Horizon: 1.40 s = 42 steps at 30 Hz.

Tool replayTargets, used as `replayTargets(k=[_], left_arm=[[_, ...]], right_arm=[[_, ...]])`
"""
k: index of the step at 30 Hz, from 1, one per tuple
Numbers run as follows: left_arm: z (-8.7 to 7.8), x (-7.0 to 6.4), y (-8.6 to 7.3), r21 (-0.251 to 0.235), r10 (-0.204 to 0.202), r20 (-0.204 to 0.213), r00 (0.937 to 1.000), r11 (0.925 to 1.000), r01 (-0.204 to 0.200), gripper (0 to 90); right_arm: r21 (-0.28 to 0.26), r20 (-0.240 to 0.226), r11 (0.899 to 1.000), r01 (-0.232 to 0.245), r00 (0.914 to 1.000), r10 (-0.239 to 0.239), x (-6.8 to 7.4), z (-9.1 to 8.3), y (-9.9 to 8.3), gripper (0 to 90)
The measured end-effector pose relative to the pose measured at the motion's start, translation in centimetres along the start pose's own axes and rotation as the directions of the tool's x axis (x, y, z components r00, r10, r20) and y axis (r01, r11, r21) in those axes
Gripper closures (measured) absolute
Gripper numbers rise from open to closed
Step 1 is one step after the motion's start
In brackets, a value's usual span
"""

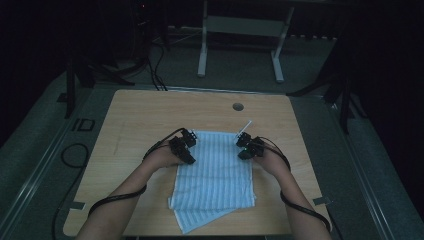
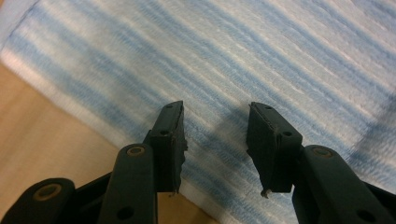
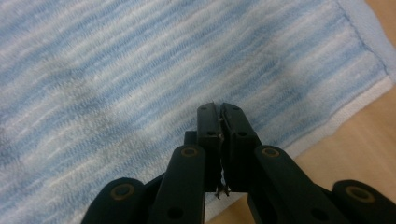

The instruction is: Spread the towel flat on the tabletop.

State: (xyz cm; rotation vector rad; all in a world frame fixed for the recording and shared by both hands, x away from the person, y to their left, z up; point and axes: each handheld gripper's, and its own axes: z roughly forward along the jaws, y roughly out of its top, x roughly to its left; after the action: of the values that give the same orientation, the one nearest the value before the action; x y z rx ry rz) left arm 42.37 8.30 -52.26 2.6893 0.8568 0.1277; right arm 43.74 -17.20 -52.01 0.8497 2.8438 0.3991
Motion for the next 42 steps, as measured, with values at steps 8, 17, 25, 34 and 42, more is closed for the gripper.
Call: replayTargets(k=[8,17,25,34,42], left_arm=[[0.6,2.5,1.7,-0.013,-0.060,-0.026,0.9979,0.9981,0.059,56.3],[-0.7,1.2,1.3,-0.019,-0.012,-0.042,0.9991,0.9997,0.012,54.3],[-4.0,-4.1,-3.5,-0.079,0.111,0.005,0.9938,0.9907,-0.111,52.7],[-5.2,-9.0,-8.3,-0.096,0.190,0.019,0.9815,0.9775,-0.188,51.0],[-3.0,-9.5,-9.1,-0.058,0.202,0.025,0.9791,0.9781,-0.200,49.6]], right_arm=[[0.016,-0.008,0.998,-0.058,0.9983,0.058,-2.2,0.5,1.4,83.8],[0.002,-0.056,0.995,-0.102,0.9932,0.102,-2.5,-0.1,1.5,75.9],[-0.085,-0.084,0.996,0.019,0.9961,-0.026,3.0,-3.8,-2.2,63.9],[-0.101,-0.081,0.988,0.119,0.9885,-0.128,9.3,-5.4,-7.4,52.7],[-0.051,-0.028,0.987,0.153,0.9875,-0.155,10.6,-3.3,-8.9,71.1]])
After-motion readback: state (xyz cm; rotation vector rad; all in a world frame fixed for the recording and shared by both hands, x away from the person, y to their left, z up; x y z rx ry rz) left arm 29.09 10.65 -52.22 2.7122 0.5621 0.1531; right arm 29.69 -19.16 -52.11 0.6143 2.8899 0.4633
